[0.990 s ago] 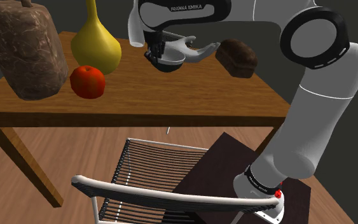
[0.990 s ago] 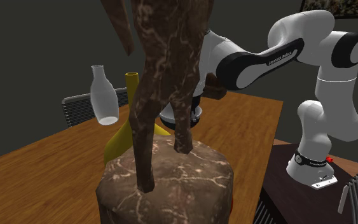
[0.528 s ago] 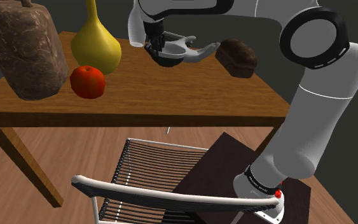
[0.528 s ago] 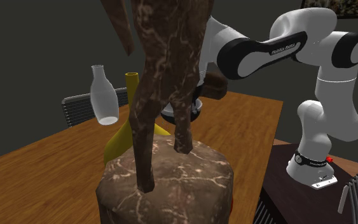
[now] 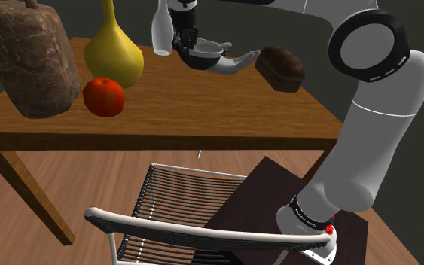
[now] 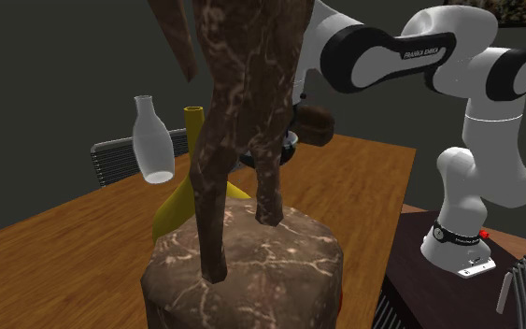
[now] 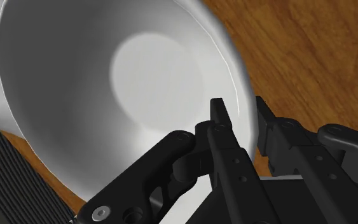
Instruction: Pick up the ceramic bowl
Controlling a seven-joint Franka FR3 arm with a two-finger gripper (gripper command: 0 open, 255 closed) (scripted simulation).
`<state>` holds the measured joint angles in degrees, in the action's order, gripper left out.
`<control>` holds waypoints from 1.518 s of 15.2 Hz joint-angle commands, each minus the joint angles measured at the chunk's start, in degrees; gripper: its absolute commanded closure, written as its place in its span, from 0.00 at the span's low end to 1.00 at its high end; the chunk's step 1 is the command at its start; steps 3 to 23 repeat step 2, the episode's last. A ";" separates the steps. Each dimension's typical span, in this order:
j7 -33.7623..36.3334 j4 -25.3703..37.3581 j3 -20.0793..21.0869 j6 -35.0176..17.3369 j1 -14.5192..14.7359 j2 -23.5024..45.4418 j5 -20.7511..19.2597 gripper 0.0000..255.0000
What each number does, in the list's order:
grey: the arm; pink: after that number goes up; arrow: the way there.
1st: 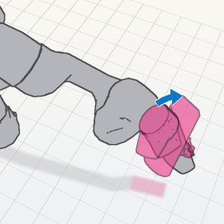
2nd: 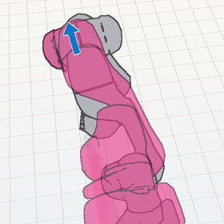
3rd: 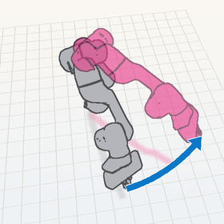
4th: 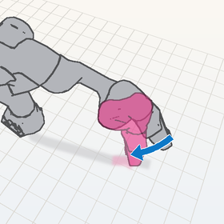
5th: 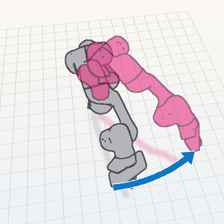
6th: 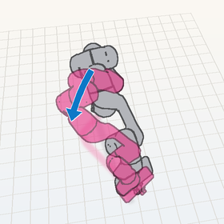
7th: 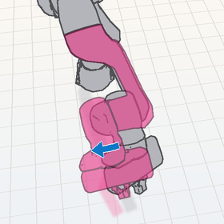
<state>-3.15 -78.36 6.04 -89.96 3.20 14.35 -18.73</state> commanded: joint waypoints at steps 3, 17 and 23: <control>-0.21 1.37 0.03 1.07 0.12 0.27 -0.03 1.00; -0.21 1.37 0.03 1.07 0.12 0.27 -0.03 1.00; -0.21 1.37 0.03 1.07 0.12 0.27 -0.03 1.00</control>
